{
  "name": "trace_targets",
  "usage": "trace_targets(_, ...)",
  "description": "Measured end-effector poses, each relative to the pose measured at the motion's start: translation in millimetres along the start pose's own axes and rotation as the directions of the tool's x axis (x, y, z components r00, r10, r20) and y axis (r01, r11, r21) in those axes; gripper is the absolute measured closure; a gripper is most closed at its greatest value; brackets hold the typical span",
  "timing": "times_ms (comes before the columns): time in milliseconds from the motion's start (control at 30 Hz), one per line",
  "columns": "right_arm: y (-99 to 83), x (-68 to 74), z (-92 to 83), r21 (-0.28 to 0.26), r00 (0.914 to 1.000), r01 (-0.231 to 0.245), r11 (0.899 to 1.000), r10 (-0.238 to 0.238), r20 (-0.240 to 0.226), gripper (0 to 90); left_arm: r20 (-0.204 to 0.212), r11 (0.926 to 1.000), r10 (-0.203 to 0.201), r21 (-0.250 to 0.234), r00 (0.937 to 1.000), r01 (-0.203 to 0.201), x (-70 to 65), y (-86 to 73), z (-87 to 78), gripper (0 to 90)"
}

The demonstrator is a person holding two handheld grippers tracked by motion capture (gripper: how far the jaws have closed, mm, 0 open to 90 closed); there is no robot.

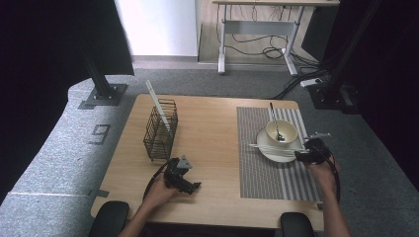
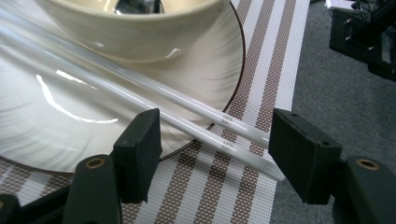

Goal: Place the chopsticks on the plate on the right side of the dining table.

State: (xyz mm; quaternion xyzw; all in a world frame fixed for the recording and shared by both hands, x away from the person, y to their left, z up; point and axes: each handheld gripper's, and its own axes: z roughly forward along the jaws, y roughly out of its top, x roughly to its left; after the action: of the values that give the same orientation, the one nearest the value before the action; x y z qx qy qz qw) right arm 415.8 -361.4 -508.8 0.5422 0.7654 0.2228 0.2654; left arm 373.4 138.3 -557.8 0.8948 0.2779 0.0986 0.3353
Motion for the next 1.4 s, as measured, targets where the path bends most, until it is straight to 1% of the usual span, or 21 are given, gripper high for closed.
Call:
trace_targets(67,0.2,1.7,-4.6,-0.013,1.0,0.0,1.0,0.0,-0.009,30.4,0.0,1.0,0.0,0.001,1.0,0.0,0.0,0.0,0.0,0.0)
trace_targets(167,-1.2,7.0,-15.1,-0.043,0.9988,-0.014,0.999,0.012,-0.047,23.7,0.0,1.0,0.0,0.0,1.0,0.0,0.0,0.0,0.0,0.0)
trace_targets(300,-4.7,19.5,-30.3,-0.087,0.9969,0.003,0.996,-0.01,-0.078,14.6,-0.001,1.0,0.002,0.0,1.0,-0.002,0.1,0.0,0.0,0.0)
trace_targets(433,-8.0,31.8,-42.9,-0.106,0.9931,0.007,0.994,-0.019,-0.115,10.6,0.0,1.0,0.001,0.0,1.0,-0.001,0.1,0.0,0.0,0.0)
trace_targets(500,-9.5,37.8,-48.6,-0.112,0.992,0.018,0.994,-0.031,-0.122,6.7,0.0,1.0,0.002,0.0,1.0,-0.002,0.1,0.0,0.0,0.0)
trace_targets(567,-10.9,44.8,-54.3,-0.13,0.9926,0.037,0.991,-0.052,-0.11,3.0,0.0,1.0,0.002,0.0,1.0,-0.002,0.2,0.0,0.0,0.0)
trace_targets(667,-11.2,54.5,-61.6,-0.156,0.9915,0.052,0.986,-0.07,-0.109,1.3,0.0,1.0,0.001,0.0,1.0,-0.001,0.0,0.0,0.0,0.0)
trace_targets(733,-11.5,61.5,-63.4,-0.17,0.9917,0.056,0.984,-0.074,-0.105,0.0,0.0,1.0,0.001,0.0,1.0,-0.001,0.1,0.0,0.0,0.0)
trace_targets(833,-12.8,75.1,-59.1,-0.172,0.9912,0.07,0.983,-0.088,-0.099,0.0,0.0,1.0,0.0,-0.001,1.0,0.0,0.0,0.0,0.0,0.0)
trace_targets(867,-13.1,80.7,-55.5,-0.164,0.9904,0.076,0.984,-0.093,-0.102,0.0,0.0,1.0,-0.001,-0.001,1.0,0.001,0.0,0.0,0.1,0.0)
trace_targets(933,-12.7,86.8,-49.4,-0.151,0.9883,0.078,0.985,-0.097,-0.118,0.0,0.0,1.0,-0.001,-0.001,1.0,0.001,-0.1,0.0,0.1,0.0)
trace_targets(967,-11.8,90.4,-43.9,-0.15,0.9872,0.071,0.986,-0.091,-0.132,0.0,0.0,1.0,-0.001,-0.001,1.0,0.001,0.0,0.0,0.0,0.0)
trace_targets(1100,-7.8,98.3,-30.9,-0.161,0.9844,0.047,0.986,-0.073,-0.16,0.0,0.0,1.0,-0.001,-0.001,1.0,0.001,-0.1,0.0,0.1,0.0)
trace_targets(1200,-5.0,104.2,-19.9,-0.165,0.9836,0.045,0.985,-0.072,-0.165,0.0,0.0,1.0,-0.001,-0.001,1.0,0.001,-0.1,0.0,0.1,0.0)
trace_targets(1333,-4.1,110.7,-4.5,-0.17,0.9841,0.032,0.985,-0.06,-0.167,0.0,0.001,1.0,0.0,-0.002,1.0,0.0,-0.2,0.2,0.3,0.0)
trace_targets(1400,-5.0,111.4,3.0,-0.169,0.9875,0.03,0.985,-0.055,-0.148,0.2,0.001,1.0,0.0,-0.002,1.0,0.0,-0.2,0.3,0.4,0.0)
